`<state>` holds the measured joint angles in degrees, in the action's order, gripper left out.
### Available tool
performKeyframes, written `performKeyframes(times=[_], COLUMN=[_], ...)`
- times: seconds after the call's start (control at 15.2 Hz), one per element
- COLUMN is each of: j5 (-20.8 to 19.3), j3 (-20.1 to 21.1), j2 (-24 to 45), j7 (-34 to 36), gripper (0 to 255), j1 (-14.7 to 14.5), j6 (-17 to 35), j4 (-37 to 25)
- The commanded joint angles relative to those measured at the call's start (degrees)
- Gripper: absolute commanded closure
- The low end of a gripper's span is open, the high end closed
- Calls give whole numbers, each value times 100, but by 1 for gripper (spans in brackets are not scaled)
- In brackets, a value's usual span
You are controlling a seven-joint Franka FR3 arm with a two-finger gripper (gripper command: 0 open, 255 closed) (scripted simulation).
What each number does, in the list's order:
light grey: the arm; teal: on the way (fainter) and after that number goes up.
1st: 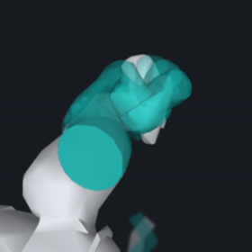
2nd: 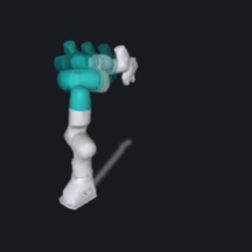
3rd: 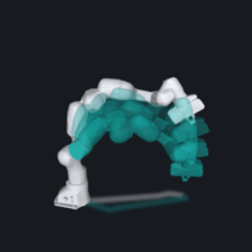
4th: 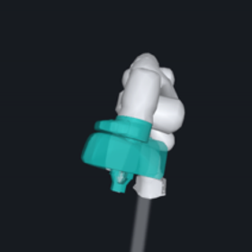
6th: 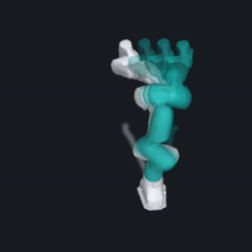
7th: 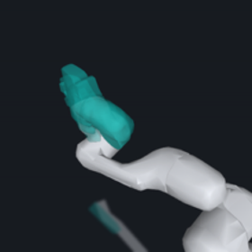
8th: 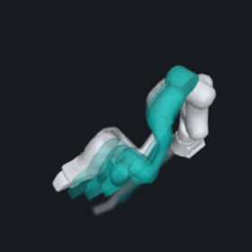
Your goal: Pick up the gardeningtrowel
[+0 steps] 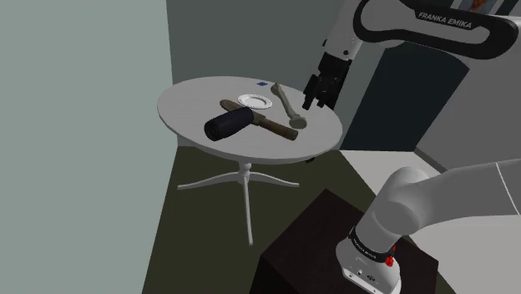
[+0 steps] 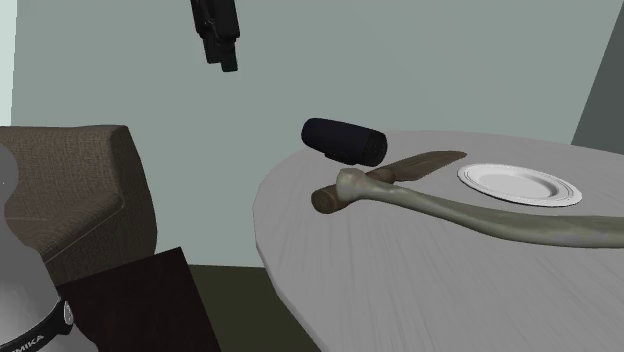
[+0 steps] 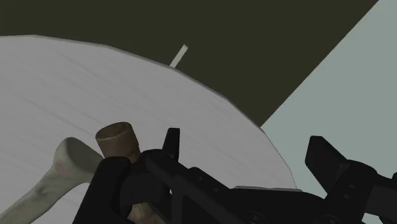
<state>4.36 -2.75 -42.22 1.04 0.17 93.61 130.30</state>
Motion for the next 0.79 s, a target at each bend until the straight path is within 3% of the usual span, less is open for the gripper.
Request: performKeyframes(times=[0.0,0.73], j5=[0,-145], j3=[0,-495], j2=[0,2315], j7=[0,-835], gripper=[0,0], j1=[0,10], j6=[0,991], j4=[0,-879])
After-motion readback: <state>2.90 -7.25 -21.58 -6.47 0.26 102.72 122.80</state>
